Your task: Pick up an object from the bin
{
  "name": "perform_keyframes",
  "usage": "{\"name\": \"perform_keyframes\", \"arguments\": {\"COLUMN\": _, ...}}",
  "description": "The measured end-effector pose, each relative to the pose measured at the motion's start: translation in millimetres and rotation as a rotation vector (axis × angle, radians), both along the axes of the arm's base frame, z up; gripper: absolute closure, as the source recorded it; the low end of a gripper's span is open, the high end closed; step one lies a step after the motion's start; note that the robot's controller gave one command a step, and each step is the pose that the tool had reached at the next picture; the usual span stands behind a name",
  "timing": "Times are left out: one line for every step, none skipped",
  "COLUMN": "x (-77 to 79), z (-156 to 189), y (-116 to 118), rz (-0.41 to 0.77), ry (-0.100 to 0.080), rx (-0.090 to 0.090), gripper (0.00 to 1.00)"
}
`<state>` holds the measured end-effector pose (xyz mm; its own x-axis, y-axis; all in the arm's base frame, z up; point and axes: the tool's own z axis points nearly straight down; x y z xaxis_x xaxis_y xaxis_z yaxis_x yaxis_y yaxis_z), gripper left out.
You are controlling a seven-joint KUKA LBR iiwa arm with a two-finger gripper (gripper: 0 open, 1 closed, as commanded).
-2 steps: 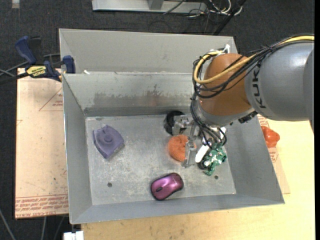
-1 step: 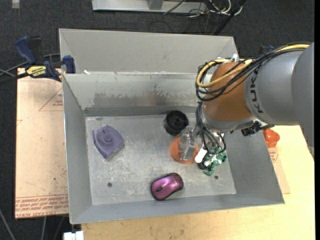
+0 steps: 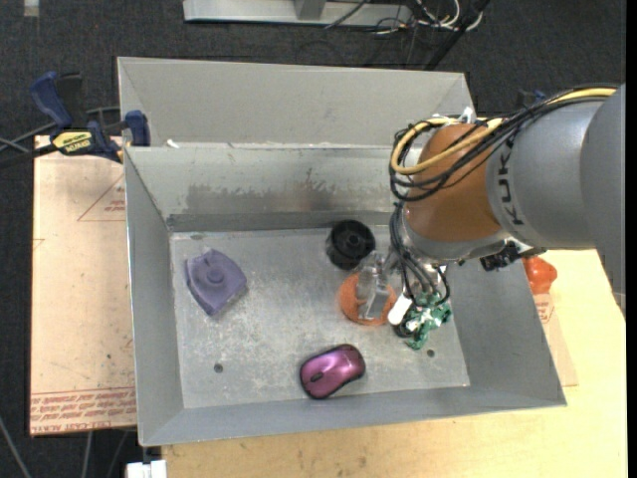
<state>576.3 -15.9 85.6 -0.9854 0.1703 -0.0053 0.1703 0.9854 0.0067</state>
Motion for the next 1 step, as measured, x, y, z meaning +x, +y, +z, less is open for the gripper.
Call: {"name": "perform_keyframes", "arguments": {"x": -12.5, "z": 39.1, "y": -1.5, "rz": 0.02, "ry": 0.008, "rx": -0.001, "gripper": 1.0}}
